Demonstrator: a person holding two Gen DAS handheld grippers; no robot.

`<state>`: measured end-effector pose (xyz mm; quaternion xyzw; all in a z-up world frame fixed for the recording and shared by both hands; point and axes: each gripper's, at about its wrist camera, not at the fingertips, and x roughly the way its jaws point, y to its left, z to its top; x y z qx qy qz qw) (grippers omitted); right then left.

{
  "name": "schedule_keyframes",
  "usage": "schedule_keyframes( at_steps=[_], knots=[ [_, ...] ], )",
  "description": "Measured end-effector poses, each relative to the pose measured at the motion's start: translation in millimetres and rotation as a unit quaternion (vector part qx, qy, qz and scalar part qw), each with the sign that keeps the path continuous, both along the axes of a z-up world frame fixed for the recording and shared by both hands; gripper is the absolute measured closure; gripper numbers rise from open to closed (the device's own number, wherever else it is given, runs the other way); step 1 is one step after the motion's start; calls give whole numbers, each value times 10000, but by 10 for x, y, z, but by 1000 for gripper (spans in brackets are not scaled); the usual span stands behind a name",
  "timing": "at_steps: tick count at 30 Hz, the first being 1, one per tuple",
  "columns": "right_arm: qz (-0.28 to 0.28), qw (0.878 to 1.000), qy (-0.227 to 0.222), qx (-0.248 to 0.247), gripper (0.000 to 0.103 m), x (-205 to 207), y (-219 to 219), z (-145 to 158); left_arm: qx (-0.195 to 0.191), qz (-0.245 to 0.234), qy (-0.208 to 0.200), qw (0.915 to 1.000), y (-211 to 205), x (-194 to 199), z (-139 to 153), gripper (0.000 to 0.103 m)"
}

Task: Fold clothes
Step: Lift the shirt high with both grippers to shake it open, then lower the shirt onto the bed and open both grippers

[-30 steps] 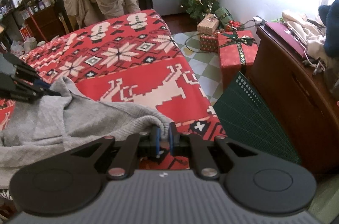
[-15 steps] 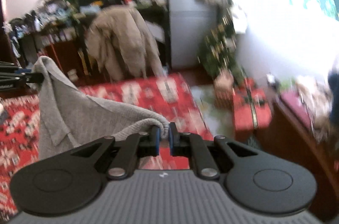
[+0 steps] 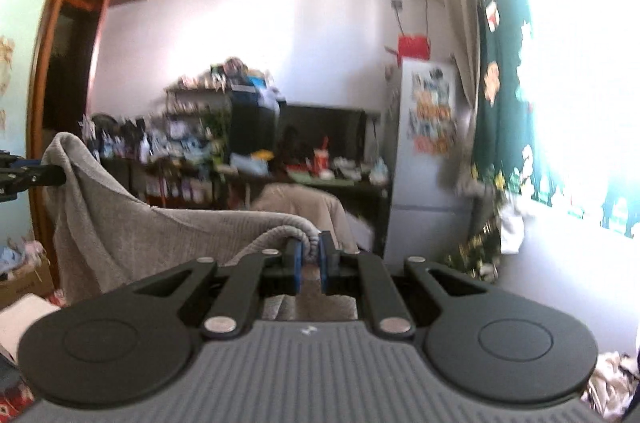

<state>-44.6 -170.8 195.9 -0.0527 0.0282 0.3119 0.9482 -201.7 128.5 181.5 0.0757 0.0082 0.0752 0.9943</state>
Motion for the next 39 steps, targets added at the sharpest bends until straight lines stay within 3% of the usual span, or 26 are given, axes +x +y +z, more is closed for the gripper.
schedule_keyframes(
  at_steps=[8, 13, 16, 23, 30, 35, 39],
  knots=[
    [230, 9986, -424, 211, 94, -537, -139, 493, 109, -241, -182, 9995, -91, -465, 224, 93],
    [370, 9985, -337, 228, 94, -641, -143, 610, -372, -381, 228, 9983, 41, -393, 72, 93],
    [398, 9991, -120, 54, 94, -538, -30, 480, -557, -284, 593, 9963, 121, -266, -158, 93],
    [380, 9925, 868, -773, 94, -102, 486, -396, -980, 8, 1686, 9808, 228, 248, -1019, 93],
    [110, 9725, 1792, -1480, 94, 447, 926, -1613, -1285, 313, 2770, 9517, 356, 775, -2006, 93],
    [20, 9576, 2347, -1671, 94, 959, 1240, -2350, -1312, 560, 3146, 9384, 454, 1045, -2415, 93],
    [-4, 9524, 2559, -1657, 94, 1330, 1431, -2687, -1336, 703, 3326, 9309, 513, 1269, -2588, 93]
  ],
)
